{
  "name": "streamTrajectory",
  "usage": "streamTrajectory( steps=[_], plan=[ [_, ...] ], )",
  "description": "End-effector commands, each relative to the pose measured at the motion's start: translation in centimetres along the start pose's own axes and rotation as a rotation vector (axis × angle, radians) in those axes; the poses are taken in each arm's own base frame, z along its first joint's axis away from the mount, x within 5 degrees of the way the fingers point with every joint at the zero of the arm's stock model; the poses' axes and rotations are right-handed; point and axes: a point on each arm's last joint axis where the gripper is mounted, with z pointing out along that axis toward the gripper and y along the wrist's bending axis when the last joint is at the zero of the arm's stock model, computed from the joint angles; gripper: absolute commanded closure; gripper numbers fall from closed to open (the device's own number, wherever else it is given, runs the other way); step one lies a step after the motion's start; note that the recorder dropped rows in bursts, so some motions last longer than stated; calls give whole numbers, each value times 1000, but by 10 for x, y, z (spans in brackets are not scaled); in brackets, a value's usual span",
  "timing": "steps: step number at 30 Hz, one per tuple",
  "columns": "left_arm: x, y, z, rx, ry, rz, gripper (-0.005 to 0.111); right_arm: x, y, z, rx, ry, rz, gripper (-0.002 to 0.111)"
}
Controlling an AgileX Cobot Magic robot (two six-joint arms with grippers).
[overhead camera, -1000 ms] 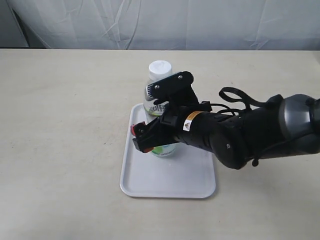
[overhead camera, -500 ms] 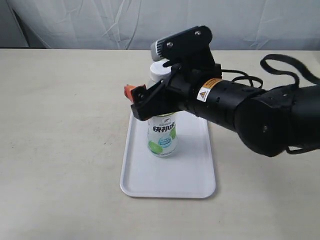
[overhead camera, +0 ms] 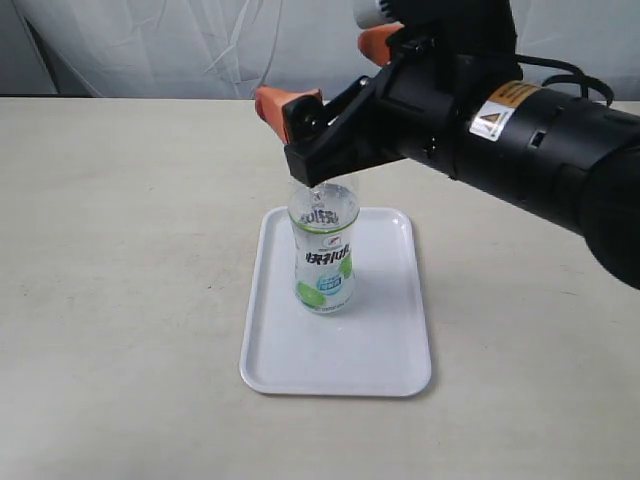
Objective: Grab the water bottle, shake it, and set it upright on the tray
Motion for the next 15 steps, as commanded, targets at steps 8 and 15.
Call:
streamTrajectory(
  steps=[8,15],
  plan=[
    [1,0,0,1,-5,-8,106,-9,0,-18,-30,44,34,39],
    [1,0,0,1,-5,-6,106,-31,-3,-47,-41,-29,42,108]
  ],
)
